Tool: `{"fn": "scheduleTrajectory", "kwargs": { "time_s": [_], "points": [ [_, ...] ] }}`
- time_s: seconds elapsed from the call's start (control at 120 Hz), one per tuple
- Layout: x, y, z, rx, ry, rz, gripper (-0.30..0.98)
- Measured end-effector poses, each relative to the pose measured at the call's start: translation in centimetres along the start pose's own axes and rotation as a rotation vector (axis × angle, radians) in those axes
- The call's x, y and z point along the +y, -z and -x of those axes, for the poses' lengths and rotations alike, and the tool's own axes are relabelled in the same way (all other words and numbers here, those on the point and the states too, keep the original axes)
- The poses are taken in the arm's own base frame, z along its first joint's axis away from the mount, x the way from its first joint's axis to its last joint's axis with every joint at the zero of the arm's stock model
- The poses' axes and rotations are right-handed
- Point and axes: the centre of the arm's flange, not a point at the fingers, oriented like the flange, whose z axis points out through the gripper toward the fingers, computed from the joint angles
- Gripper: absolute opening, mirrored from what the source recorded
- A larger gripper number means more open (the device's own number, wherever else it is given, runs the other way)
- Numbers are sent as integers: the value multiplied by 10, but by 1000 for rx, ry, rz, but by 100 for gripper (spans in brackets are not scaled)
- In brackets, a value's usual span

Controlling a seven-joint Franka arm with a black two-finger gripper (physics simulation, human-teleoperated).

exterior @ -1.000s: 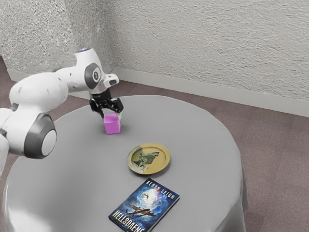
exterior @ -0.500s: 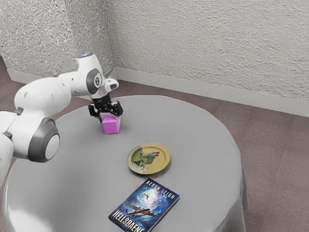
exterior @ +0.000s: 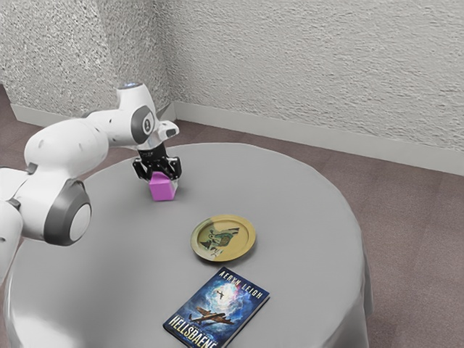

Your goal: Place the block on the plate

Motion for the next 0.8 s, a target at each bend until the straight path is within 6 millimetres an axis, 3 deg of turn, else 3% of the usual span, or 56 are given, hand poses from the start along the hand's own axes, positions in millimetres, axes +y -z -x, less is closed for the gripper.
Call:
{"fn": "scheduleTrajectory", "kwargs": {
  "time_s": [0.2, 0.3, 0.4, 0.65, 0.8],
  "points": [
    [8, 17, 1, 7, -40, -55, 41],
    [24, 49, 5, 29, -65, -52, 40],
    [54, 77, 23, 20, -100, -18, 39],
    [131, 78, 79, -41, -200, 35, 38],
    [161, 73, 118, -53, -245, 61, 38]
  ]
}}
